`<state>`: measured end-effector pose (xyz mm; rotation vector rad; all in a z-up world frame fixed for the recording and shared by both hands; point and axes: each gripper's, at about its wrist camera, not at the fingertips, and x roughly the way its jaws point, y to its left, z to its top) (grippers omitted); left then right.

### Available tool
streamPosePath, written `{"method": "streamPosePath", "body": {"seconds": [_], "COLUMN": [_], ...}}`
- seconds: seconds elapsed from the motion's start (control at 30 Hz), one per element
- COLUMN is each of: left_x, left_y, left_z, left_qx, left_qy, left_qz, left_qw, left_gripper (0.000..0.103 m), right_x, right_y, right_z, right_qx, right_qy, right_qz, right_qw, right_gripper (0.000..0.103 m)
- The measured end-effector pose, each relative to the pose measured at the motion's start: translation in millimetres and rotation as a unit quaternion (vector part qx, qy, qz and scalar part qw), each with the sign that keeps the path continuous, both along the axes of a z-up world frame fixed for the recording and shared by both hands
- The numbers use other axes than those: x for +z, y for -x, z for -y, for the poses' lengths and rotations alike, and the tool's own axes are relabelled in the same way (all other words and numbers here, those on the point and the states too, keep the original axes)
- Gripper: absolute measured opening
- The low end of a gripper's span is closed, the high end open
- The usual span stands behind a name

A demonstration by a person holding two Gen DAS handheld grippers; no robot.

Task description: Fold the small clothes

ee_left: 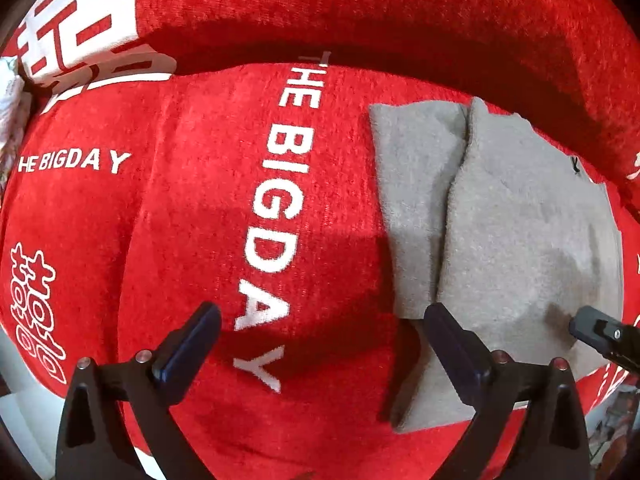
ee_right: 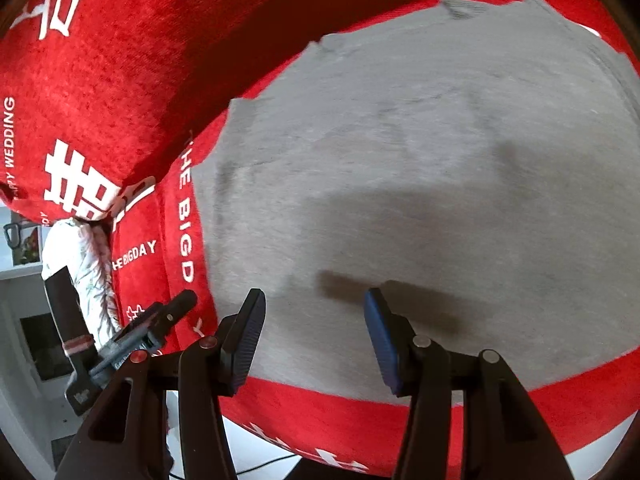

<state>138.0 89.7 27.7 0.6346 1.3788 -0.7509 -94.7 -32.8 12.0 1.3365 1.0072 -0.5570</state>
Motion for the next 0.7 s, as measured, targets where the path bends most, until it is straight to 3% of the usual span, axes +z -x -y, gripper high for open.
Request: {"method": "streamPosePath", "body": {"seconds": [0.1,0.2,0.23,0.27,0.3,0.33,0.43,0.57,0.7], "left_x": [0,-9,-11,-14,-16,-16,-13,-9,-10], "left_y": [-9,-25,-29,-32,-34,-35,-37,-44,-51], "left_z": [-3,-8,-9,-12,-14,-15,-20,-27,-28], "left_qx": [0.020,0.048,0.056,0.061,0.062,0.059,0.052,0.057,0.058], "left_qy": [-0.008,-0.011,-0.014,-0.018,-0.020,-0.019,-0.013,0.012,0.017], "left_qz": [0.013,-0.002,-0.006,-0.008,-0.007,-0.005,0.007,0.005,0.000], "left_qw": [0.9997,0.9988,0.9983,0.9979,0.9979,0.9980,0.9986,0.9983,0.9982], "left_gripper": [0.101,0.101,0.101,0.101,0.101,0.101,0.101,0.101,0.101], "right_x": [0,-2,-3,-5,-10,-13,-24,-45,-36], "right_y": [-23,-50,-57,-64,-73,-78,-94,-122,-139], "right_z": [5,16,20,24,28,32,38,26,9], "right_qx": [0.004,0.001,-0.001,-0.003,-0.003,-0.006,-0.005,0.045,0.112], "right_qy": [0.008,0.016,0.018,0.018,0.014,0.014,0.021,0.014,0.052], "right_qz": [0.015,0.037,0.045,0.053,0.054,0.051,0.038,0.021,-0.001], "right_qw": [1.000,0.999,0.999,0.998,0.998,0.999,0.999,0.999,0.992], "right_gripper": [0.055,0.055,0.047,0.022,0.012,0.009,0.009,0.009,0.009]}}
